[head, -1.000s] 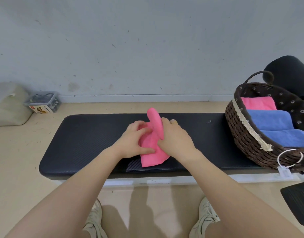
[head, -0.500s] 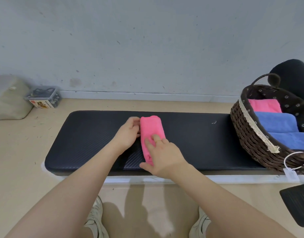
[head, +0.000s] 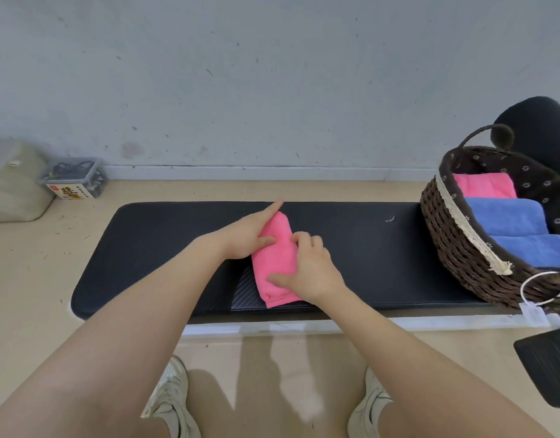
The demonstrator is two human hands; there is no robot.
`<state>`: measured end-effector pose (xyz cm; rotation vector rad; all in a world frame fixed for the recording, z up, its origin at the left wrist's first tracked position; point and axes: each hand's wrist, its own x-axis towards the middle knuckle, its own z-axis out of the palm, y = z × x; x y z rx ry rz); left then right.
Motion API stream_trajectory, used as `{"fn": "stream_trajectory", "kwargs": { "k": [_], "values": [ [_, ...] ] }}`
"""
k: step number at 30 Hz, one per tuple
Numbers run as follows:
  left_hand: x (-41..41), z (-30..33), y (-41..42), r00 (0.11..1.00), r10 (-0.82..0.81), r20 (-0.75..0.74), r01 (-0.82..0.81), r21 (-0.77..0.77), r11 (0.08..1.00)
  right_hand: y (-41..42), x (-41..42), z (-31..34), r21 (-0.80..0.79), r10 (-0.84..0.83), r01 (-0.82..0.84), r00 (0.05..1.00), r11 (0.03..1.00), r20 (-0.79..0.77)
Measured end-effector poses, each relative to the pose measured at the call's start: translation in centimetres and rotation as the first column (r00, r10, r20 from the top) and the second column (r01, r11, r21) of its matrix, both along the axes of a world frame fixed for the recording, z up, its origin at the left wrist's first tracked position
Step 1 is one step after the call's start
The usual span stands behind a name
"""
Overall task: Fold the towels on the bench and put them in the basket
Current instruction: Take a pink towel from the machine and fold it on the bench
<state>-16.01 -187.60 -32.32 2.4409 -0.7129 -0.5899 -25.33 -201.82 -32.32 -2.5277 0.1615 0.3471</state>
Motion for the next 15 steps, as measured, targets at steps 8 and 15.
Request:
{"fn": "stream_trajectory", "kwargs": {
  "k": [8, 15],
  "values": [
    [-0.2, 0.8, -0.9, 0.963, -0.228, 0.145, 0.159, 0.376, 0.913, -0.7, -0.2, -0.5, 0.047, -0.054, 0.068, 0.965, 0.997, -0.257],
    [-3.8, 0.7, -0.8, 0.997, -0.07, -0.019, 0.072, 0.096, 0.993, -5.8, -2.4, 1.1, 0.326, -0.116, 0.202, 0.957, 0.923, -0.266]
  ]
}}
